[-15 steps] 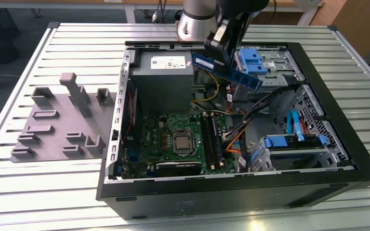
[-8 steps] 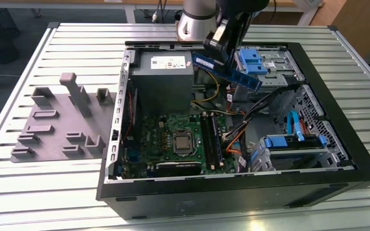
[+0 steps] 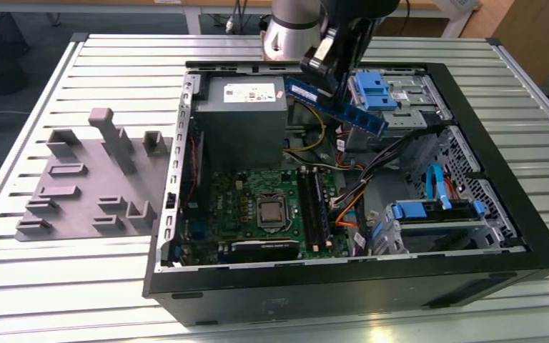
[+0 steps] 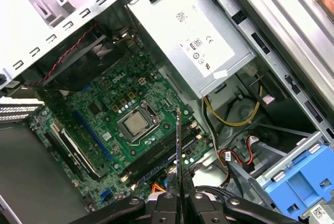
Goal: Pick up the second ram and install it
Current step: 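Insert the second ram into the second slot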
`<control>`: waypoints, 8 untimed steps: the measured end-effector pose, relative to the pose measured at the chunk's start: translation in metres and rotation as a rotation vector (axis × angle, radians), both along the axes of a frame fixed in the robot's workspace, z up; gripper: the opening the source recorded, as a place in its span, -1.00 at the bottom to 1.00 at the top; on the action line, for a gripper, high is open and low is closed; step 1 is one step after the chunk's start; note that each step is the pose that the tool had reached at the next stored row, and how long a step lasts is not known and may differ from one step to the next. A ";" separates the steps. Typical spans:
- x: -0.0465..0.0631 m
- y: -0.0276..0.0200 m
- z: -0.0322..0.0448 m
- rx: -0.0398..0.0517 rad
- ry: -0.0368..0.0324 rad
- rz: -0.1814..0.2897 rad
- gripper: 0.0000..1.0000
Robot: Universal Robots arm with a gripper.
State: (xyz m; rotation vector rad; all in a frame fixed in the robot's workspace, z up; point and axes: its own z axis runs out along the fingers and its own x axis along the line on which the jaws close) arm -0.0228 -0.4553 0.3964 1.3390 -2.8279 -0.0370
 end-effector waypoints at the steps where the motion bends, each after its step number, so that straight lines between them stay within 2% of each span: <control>1: 0.000 0.0000 0.0000 0.0000 0.0000 -0.004 -0.73; 8: 0.000 0.0000 -0.0001 0.0000 0.0000 -0.030 -0.73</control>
